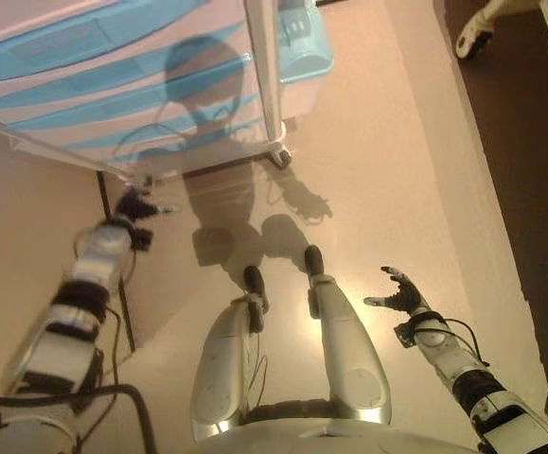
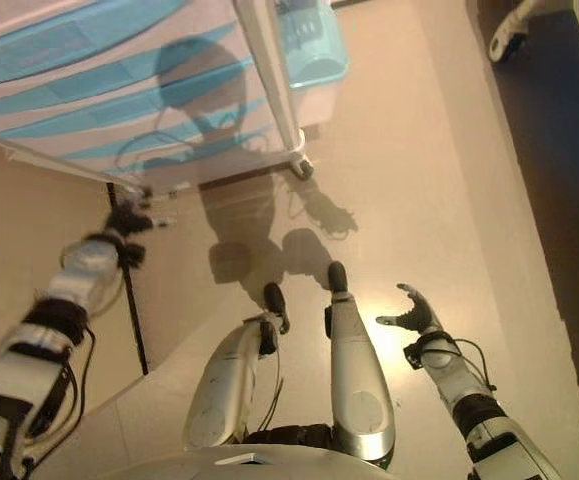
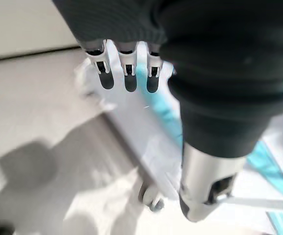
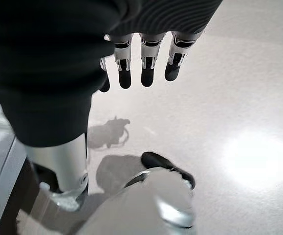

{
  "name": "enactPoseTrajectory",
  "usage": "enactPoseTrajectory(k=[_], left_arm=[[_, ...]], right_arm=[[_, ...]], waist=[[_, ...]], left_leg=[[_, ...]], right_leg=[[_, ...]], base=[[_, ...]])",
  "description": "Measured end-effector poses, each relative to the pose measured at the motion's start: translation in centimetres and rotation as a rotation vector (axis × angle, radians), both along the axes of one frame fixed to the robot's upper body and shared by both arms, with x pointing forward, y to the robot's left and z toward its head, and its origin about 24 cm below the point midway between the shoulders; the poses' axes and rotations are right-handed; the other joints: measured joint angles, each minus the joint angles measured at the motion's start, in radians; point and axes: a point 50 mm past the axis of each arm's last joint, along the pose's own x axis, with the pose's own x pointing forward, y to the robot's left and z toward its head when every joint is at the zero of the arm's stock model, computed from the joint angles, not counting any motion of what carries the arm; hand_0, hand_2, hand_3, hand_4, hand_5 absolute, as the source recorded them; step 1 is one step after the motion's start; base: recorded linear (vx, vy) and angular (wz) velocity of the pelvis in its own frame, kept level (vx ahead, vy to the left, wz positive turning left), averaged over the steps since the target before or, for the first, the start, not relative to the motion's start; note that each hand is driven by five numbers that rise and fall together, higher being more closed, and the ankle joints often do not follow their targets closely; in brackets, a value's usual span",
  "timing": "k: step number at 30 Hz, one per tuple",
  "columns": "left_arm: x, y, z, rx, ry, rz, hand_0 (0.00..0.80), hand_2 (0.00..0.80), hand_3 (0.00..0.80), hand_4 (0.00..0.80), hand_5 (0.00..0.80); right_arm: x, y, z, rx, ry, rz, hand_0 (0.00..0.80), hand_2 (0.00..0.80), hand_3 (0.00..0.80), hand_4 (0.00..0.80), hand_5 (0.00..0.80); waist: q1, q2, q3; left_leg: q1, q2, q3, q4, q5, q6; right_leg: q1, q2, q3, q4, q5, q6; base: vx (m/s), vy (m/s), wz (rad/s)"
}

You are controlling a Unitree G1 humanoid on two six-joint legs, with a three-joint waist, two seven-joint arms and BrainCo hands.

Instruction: Open the drawer and pick up the medicine

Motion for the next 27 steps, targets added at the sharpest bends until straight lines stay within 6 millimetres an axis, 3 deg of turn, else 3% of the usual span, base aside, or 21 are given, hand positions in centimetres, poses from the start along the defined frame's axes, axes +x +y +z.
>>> enactPoseTrajectory(k=[5,7,10,18,22,27], left_arm=[[-5.8,-2.9,-7.4,-0.248,0.147,-0.004,0.0,0.0,0.0,0.0,0.0],[-8.8,-3.5,-10.0,-0.302,0.232,0.013,0.0,0.0,0.0,0.0,0.0],[-12.2,-4.2,-12.7,-0.382,0.312,0.083,0.0,0.0,0.0,0.0,0.0],[-17.9,-4.6,-16.4,-0.412,0.513,0.188,0.0,0.0,0.0,0.0,0.0],[-20.3,-4.7,-17.6,-0.321,0.647,0.124,0.0,0.0,0.0,0.0,0.0],[-21.1,-5.7,-18.0,-0.312,0.717,0.0,0.0,0.0,0.0,0.0,0.0]], right_arm=[[-1.9,0.3,-1.9,0.083,0.09,-0.024,0.0,0.0,0.0,0.0,0.0],[-3.6,0.5,-3.3,0.126,0.171,-0.037,0.0,0.0,0.0,0.0,0.0],[-5.9,0.1,-4.9,0.186,0.28,-0.071,0.0,0.0,0.0,0.0,0.0],[-12.3,0.9,-8.4,0.37,0.52,-0.209,0.0,0.0,0.0,0.0,0.0],[-13.3,1.4,-8.8,0.401,0.57,-0.207,0.0,0.0,0.0,0.0,0.0],[-14.0,1.9,-9.1,0.424,0.599,-0.2,0.0,0.0,0.0,0.0,0.0]], waist=[[0.053,0.002,-0.063],[0.077,0.002,-0.161],[0.091,0.014,-0.249],[0.121,0.012,-0.419],[0.126,-0.001,-0.452],[0.133,-0.012,-0.484]], left_leg=[[0.131,-0.012,-0.051,-0.16,0.06,-0.009],[0.16,-0.009,-0.064,-0.215,0.073,-0.015],[0.247,-0.008,-0.096,-0.276,0.08,-0.017],[0.329,-0.004,-0.148,-0.322,0.077,-0.023],[0.341,0.003,-0.152,-0.322,0.075,-0.029],[0.351,0.008,-0.15,-0.322,0.072,-0.032]], right_leg=[[0.128,-0.01,-0.058,-0.103,0.003,-0.005],[0.156,-0.007,-0.076,-0.144,0.003,-0.005],[0.258,-0.003,-0.109,-0.211,0.002,-0.004],[0.391,0.009,-0.165,-0.312,-0.003,0.004],[0.406,0.012,-0.168,-0.315,-0.003,0.003],[0.412,0.016,-0.167,-0.307,-0.004,0.0]], base=[[0.089,-0.068,0.3],[0.1,-0.058,0.23],[0.09,-0.064,0.27],[0.05,-0.072,0.21],[0.025,-0.051,0.02],[0.01,-0.023,0.0]])
